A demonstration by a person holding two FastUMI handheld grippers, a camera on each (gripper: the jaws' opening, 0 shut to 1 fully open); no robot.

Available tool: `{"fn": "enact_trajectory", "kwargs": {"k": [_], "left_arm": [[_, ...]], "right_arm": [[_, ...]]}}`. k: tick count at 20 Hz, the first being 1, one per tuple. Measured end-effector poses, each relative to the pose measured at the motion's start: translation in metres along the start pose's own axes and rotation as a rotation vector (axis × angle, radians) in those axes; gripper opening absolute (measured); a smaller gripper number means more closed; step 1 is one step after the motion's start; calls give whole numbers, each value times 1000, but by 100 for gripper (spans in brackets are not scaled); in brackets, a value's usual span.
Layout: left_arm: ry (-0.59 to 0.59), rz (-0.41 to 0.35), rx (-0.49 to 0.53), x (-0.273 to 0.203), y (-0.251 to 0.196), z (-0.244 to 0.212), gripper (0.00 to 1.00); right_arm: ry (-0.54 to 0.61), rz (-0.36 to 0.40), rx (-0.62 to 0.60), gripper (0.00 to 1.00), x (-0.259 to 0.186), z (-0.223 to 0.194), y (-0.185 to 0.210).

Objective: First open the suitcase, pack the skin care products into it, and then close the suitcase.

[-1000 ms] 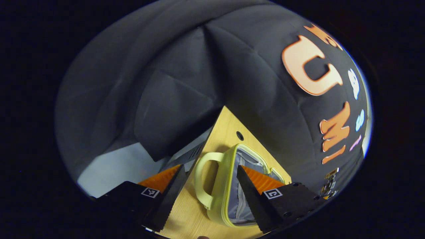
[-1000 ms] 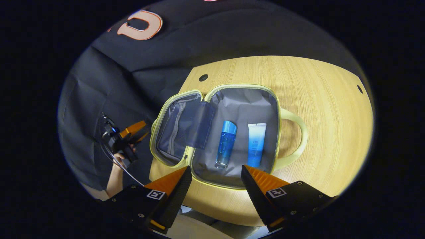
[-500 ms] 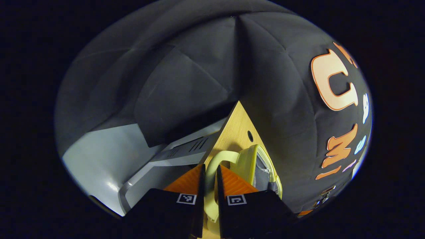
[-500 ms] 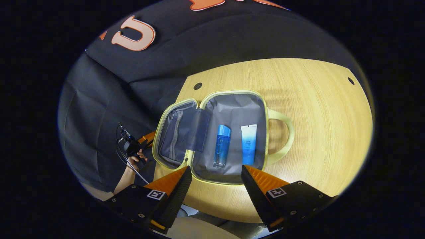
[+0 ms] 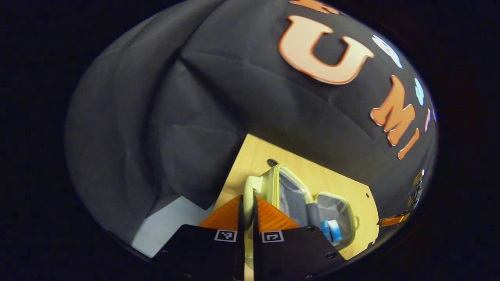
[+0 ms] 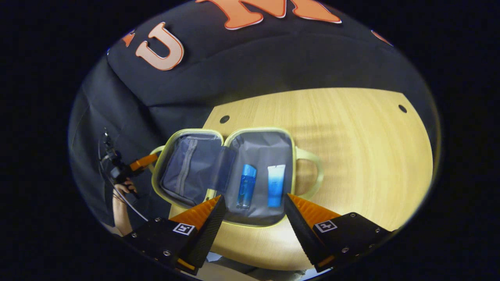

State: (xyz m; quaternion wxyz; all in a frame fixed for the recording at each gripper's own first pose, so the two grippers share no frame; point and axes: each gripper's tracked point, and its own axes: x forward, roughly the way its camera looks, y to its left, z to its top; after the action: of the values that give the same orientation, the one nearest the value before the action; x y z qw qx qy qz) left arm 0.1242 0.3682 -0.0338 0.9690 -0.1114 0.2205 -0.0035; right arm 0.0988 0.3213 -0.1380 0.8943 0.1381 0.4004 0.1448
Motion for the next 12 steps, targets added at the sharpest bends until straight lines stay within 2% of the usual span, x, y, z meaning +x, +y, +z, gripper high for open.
{"fn": "enact_trajectory", "kwargs": {"k": [2,6,12], "left_arm": [[-22,-14,86,-19,-38,19,8],[-46,35,289,-37,-116,33,9],[-72,48,441,-46,-261,14,9]], "right_arm": [[-59,-28,-36,96,-13,16,-16],[-190,-59,-39,96,-52,52,-61],[-323,-148,-109,95,-105,81,-155]]}}
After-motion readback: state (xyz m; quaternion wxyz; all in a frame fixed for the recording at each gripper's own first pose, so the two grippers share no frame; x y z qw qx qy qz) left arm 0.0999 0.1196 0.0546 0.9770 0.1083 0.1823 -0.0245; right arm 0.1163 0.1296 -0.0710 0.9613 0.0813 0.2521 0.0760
